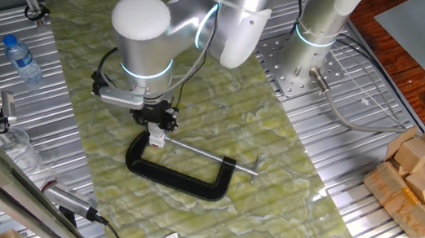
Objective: Take out the light bulb by rotating it
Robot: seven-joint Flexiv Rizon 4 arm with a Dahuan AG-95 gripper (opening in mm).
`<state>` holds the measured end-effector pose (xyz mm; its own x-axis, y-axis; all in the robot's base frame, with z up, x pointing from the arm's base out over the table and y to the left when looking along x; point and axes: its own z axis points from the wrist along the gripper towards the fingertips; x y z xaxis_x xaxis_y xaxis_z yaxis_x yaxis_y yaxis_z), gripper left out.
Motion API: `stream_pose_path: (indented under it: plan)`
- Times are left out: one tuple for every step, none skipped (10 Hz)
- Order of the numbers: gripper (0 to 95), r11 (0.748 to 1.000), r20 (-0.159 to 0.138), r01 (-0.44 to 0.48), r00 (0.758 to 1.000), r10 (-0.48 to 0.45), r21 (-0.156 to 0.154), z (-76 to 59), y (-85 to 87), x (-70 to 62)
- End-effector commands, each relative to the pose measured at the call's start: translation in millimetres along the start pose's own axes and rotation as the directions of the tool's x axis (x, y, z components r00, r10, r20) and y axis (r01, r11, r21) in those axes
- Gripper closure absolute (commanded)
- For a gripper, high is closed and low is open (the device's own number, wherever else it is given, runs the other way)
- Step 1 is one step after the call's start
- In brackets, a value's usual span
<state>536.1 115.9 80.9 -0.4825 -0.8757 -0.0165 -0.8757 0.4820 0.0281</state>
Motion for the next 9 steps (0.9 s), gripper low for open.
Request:
stream_pose_path:
  plan:
    - [95.0,0.988,0.004,0.152,0.988,-0.152,-0.004,-2.0,0.0,-0.3]
    - [95.0,0.983,0.000,0.185,0.983,-0.185,-0.001,-2.1,0.0,-0.3]
    - [95.0,0.980,-0.002,0.198,0.980,-0.198,0.000,-2.1,0.0,-0.3]
    - [95.0,0.978,-0.002,0.207,0.978,-0.207,0.000,-2.1,0.0,-0.3]
    - [95.0,0.976,-0.004,0.220,0.976,-0.220,0.000,-2.6,0.0,-0.4]
    - [95.0,0.972,-0.003,0.235,0.972,-0.235,0.000,-3.7,0.0,-0.5]
    - [95.0,0.971,-0.005,0.238,0.971,-0.238,-0.001,-6.0,0.0,-0.7]
    - [95.0,0.971,-0.008,0.240,0.971,-0.240,-0.001,-9.2,0.0,-0.9]
    - [95.0,0.972,-0.017,0.236,0.972,-0.236,0.003,-15.2,0.2,-1.3]
